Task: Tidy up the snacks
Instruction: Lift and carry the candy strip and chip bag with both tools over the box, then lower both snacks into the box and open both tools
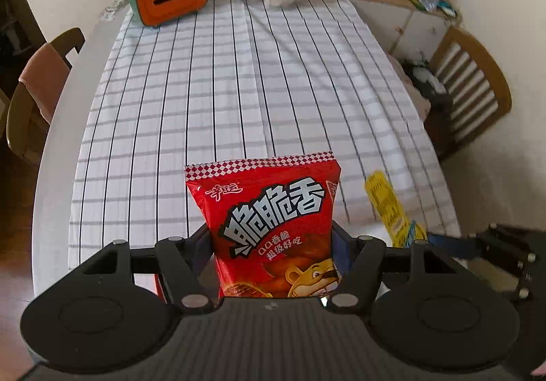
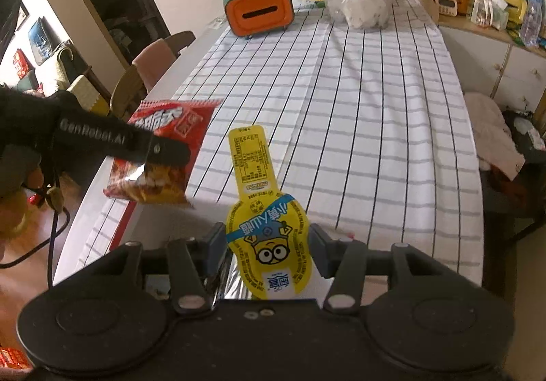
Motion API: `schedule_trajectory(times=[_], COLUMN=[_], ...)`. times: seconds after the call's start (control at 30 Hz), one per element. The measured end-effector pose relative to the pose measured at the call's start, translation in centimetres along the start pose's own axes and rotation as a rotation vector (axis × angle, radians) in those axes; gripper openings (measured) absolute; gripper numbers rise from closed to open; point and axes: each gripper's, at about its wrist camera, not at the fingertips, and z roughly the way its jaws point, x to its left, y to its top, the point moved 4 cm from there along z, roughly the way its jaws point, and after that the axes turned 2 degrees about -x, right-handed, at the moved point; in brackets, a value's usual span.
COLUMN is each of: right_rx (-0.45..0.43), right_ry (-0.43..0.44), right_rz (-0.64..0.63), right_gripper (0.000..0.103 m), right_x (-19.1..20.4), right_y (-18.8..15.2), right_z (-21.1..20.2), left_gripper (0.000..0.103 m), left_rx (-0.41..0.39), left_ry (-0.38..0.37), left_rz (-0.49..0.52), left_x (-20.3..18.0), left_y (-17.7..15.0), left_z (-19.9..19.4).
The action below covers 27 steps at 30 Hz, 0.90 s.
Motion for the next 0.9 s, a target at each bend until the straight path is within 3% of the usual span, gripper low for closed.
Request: schedule_trajectory(times=[0.47, 0.7, 0.9], right_rx=[0.115, 0.154, 0.178], right_ry=[0.003, -0.019, -0.025], right_rz=[0.013, 0.013, -0.007], right_gripper=[0.051, 0.051, 0.051], right_x=[2.0, 2.4, 3.1], right_y=[-6.2, -8.3, -9.2], right_z=[3.1, 4.4, 5.3], left_gripper=[0.068, 0.068, 0.068], left_rx=[0.118, 0.122, 0.164], left_ry=[0.048, 0.114, 0.117], left_rz=[0.073, 0.136, 0.135], left_x=[0.0, -0.7, -0.3], left_y=[-8.4, -10.6, -11.7], left_z=[3.8, 5.5, 6.9])
